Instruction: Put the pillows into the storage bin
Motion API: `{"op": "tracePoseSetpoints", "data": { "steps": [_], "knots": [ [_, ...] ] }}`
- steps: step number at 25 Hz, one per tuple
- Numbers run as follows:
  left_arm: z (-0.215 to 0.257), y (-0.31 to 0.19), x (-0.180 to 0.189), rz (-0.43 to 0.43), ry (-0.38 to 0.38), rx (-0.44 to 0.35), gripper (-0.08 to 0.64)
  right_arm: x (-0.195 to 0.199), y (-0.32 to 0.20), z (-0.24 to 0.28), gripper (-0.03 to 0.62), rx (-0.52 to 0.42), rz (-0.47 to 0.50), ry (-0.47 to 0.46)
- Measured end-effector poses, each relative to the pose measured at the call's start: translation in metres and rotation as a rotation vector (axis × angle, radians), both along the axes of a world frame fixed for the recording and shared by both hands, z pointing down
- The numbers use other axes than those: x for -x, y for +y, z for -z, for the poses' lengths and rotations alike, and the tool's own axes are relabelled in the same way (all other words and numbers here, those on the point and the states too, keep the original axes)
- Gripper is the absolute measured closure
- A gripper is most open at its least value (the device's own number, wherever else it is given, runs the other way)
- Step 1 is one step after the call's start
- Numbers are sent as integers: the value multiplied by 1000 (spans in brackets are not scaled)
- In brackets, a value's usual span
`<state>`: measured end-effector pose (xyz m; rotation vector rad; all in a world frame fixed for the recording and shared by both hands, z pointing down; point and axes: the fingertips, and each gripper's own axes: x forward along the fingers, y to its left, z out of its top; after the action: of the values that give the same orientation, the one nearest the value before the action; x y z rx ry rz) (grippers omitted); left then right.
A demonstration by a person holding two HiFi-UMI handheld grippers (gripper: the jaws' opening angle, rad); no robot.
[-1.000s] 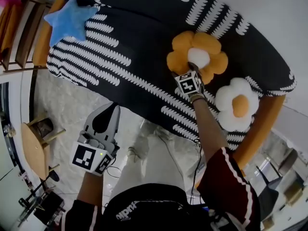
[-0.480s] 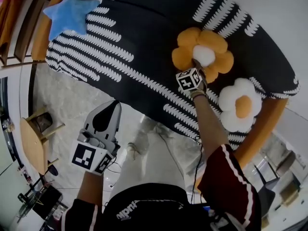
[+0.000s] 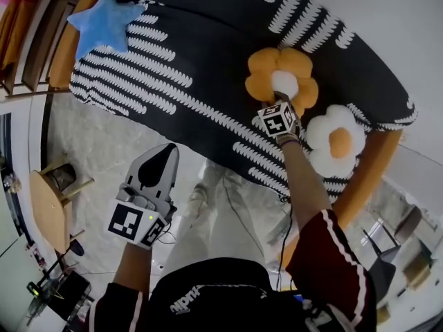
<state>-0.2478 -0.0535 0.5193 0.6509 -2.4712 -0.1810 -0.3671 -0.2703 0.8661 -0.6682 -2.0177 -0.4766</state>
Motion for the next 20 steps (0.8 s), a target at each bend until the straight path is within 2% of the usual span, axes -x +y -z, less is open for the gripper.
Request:
{"op": "tracePoseSetpoints", "data": {
  "steps": [7,13,20],
  "knots": [
    [51,30,-22,-6,-78,-22,557,-13,-6,84,503,0,-70,-63],
    [99,60,-61,-4,-159,-27,557,-57,-7,160,505,-1,-116,-102],
    [147,100,-100,-16,-254,-31,557,-116,18,252,503,34,-200,-168]
  ]
}}
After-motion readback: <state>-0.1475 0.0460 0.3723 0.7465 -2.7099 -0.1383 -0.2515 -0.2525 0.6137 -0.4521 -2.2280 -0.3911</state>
